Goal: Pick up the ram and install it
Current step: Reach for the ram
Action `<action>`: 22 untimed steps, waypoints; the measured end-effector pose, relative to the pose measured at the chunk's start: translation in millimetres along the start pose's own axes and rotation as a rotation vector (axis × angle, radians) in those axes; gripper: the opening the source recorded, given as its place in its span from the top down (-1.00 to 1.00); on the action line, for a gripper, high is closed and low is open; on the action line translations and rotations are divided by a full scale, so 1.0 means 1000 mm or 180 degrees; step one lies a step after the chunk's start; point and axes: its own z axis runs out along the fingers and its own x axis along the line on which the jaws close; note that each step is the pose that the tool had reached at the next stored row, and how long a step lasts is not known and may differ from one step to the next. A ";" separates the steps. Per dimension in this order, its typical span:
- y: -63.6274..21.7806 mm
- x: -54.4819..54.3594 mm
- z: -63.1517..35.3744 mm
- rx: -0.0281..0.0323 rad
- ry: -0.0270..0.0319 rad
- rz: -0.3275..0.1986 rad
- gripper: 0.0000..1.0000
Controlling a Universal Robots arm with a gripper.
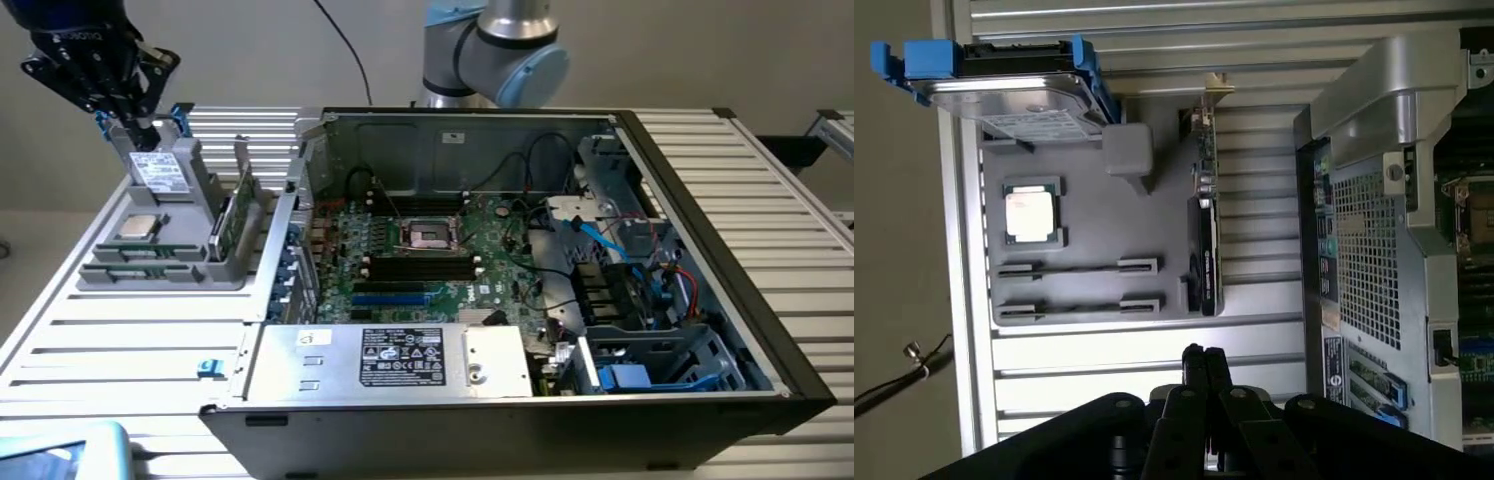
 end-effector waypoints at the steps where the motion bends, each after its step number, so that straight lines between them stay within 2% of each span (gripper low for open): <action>1: -0.0003 0.004 -0.0001 0.0000 0.0000 0.0000 0.78; 7: -0.0018 0.030 -0.0003 0.0000 0.0000 0.0000 0.78; 11: 0.0001 0.049 0.0007 0.0001 0.0000 0.0000 0.78; 18: 0.0142 0.073 0.0059 0.0015 0.0000 -0.0003 0.78; 22: 0.0182 0.087 0.0074 0.0016 0.0000 -0.0008 0.78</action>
